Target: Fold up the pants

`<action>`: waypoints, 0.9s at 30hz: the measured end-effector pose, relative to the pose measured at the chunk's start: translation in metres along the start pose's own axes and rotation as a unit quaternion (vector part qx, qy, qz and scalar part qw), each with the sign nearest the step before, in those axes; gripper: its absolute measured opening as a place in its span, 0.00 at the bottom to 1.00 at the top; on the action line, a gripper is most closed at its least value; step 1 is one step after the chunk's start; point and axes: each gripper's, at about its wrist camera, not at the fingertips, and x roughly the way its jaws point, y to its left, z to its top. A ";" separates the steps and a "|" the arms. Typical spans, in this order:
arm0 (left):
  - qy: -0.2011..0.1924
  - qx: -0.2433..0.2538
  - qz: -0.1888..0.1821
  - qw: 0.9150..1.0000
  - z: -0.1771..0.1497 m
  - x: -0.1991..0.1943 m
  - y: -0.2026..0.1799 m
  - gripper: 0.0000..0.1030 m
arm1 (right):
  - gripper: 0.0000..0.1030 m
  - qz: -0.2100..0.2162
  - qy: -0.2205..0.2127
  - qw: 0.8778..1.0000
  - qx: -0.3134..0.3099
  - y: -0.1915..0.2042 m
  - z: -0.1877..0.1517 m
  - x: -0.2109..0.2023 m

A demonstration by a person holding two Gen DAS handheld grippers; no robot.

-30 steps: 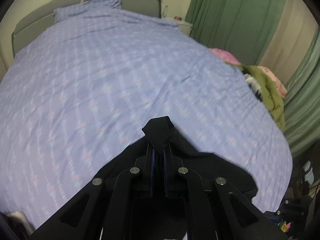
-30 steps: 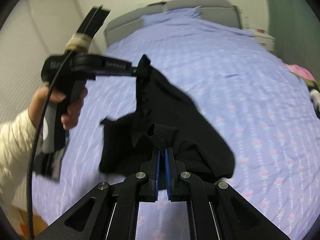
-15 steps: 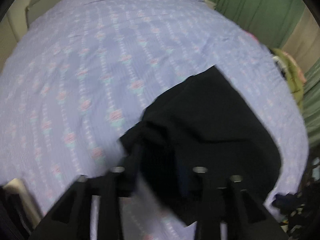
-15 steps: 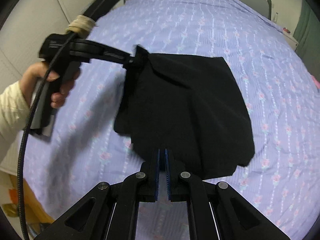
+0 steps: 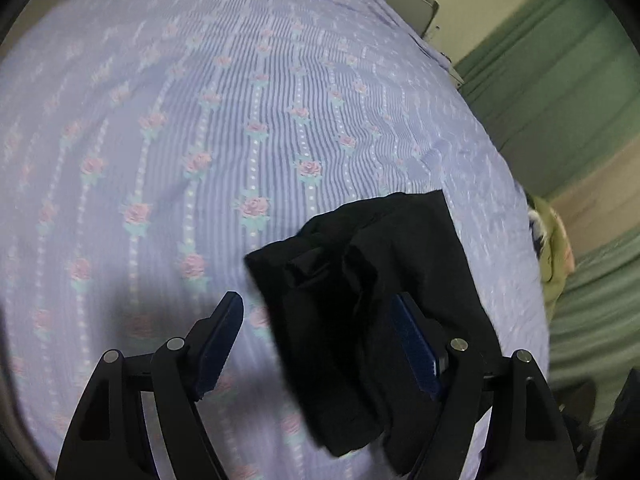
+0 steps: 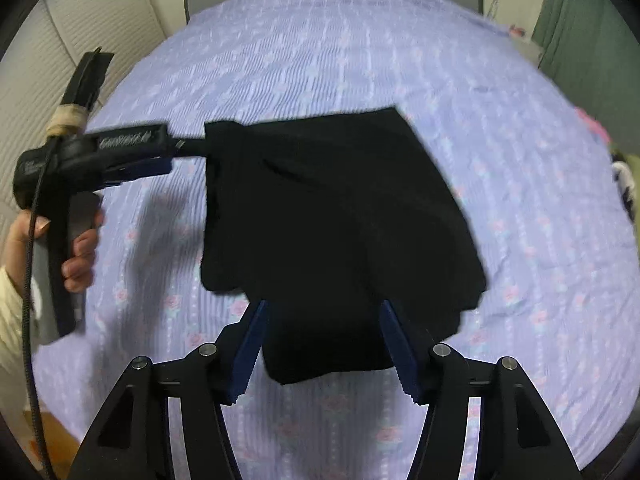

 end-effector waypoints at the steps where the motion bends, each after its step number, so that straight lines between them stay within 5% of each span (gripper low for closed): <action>1: 0.000 -0.002 0.005 1.000 0.002 0.006 -0.002 0.77 | 0.58 -0.002 0.000 1.000 0.000 -0.001 0.001 0.001; 6: 0.007 -0.011 -0.007 1.000 0.010 0.022 -0.011 0.77 | 0.58 -0.014 0.000 1.000 0.003 -0.009 0.008 0.004; 11: -0.004 -0.003 0.057 0.998 0.022 0.032 -0.019 0.66 | 0.58 -0.010 0.007 1.000 0.025 -0.017 0.016 0.007; 14: -0.001 -0.005 0.062 0.998 0.023 0.024 -0.013 0.66 | 0.58 -0.005 -0.001 1.000 0.022 -0.016 0.020 0.004; 18: -0.072 -0.038 0.057 0.995 0.015 -0.031 0.001 0.74 | 0.58 0.009 -0.007 1.000 0.007 -0.008 0.021 0.001; 20: -0.096 -0.038 0.091 0.990 0.011 -0.048 0.007 0.75 | 0.58 0.017 -0.006 1.000 0.006 -0.004 0.022 0.001; 24: -0.046 -0.026 0.121 0.991 0.014 -0.027 0.017 0.66 | 0.58 0.028 -0.006 1.000 -0.013 0.009 0.023 0.004; 27: -0.029 -0.051 0.100 0.993 0.017 -0.004 0.017 0.65 | 0.58 0.027 -0.001 0.999 -0.024 0.017 0.024 0.005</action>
